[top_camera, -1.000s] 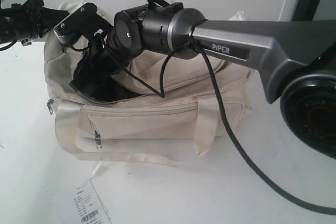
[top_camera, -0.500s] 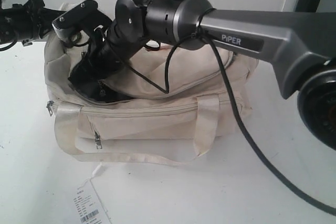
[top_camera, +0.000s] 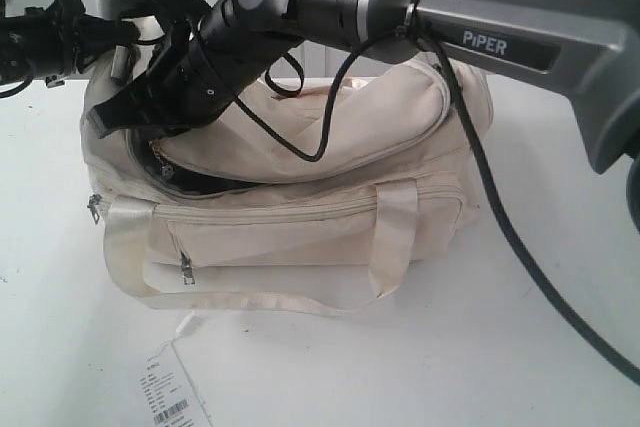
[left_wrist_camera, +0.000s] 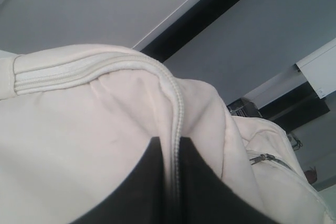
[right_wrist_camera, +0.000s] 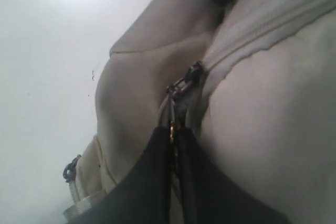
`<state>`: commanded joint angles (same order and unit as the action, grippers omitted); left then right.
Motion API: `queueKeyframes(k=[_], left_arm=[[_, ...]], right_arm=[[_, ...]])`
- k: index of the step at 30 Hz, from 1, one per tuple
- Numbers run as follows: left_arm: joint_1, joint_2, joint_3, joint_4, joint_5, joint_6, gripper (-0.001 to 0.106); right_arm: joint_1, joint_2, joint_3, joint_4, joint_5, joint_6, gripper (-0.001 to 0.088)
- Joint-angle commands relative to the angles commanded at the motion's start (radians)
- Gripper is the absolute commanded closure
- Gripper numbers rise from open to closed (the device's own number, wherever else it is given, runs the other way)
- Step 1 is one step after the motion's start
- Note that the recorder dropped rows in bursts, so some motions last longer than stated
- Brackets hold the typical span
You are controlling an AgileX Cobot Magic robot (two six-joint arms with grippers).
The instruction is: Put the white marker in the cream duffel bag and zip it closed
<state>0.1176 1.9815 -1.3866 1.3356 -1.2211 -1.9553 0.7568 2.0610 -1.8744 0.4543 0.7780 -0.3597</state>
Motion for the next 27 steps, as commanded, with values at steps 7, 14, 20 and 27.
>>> queueKeyframes(k=[7,14,20,27], left_arm=[[0.0,0.0,0.0,-0.022,0.0,-0.005,0.105],[0.0,0.0,0.0,-0.024,0.0,-0.007,0.105],[0.0,0.0,0.0,-0.024,0.0,-0.007,0.105],[0.0,0.0,0.0,-0.024,0.0,-0.007,0.105]], right_arm=[[0.0,0.0,0.0,-0.002,0.053,0.0,0.0868],[0.0,-0.002,0.0,-0.002,0.095,-0.003,0.0868],[0.0,-0.013,0.0,-0.006,0.098,-0.007,0.0868],[0.0,-0.017,0.0,-0.01,0.136,-0.021,0.0868]])
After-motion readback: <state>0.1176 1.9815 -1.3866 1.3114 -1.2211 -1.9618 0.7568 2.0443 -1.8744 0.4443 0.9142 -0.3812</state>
